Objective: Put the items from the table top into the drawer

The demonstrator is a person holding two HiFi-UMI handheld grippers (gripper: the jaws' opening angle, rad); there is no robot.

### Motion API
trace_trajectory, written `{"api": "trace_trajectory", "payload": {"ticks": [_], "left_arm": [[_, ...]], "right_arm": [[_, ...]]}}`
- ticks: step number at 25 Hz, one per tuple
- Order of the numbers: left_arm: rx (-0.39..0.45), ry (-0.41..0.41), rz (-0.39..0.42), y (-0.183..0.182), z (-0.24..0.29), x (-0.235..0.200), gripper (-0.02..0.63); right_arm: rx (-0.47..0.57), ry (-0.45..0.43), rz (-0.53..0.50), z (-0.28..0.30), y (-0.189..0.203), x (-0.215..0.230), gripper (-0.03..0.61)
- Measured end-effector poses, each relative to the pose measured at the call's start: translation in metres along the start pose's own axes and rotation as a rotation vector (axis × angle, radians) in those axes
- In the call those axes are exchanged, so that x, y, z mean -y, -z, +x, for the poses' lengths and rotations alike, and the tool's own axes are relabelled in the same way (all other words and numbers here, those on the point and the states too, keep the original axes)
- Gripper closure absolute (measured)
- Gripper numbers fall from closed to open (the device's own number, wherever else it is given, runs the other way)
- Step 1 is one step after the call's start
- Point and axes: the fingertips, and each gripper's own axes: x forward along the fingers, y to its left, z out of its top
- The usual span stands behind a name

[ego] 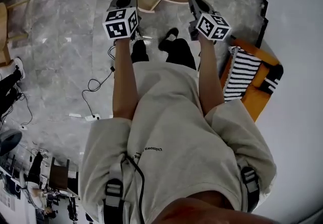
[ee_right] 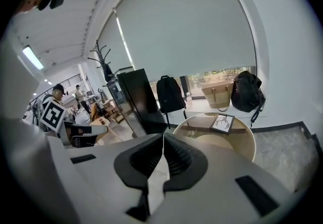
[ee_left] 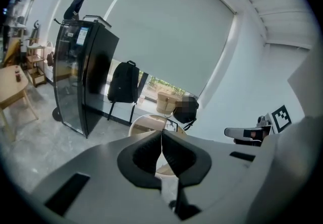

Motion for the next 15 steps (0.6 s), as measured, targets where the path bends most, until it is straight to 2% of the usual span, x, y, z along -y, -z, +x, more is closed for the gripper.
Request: {"api": "trace_trajectory", "payload": {"ticks": [3,7,12,15], "left_arm": [[-0.005,-0.051,-0.043,0.006,0.007,-0.018,0.592],[-0.018,-0.101,-0.057,0.015,0.023,-0.025,0.592],[-0.033,-0.136,-0.070,0.036,0.072,-0.021,0.592],[-0.058,-0.148,-0.135,0.068,0.112,-0.022,0.592]], "right_arm": [[-0.028,-0.024,0.015,0.018,0.003,0.010,0.545],[-0.092,-0.044,0.004,0.045,0.015,0.035,0.545],[-0.209,-0.147,-0.094,0.094,0.034,0.060,0.545],[-0.288,-0.174,-0.125,0.129,0.060,0.091,0.545]]}}
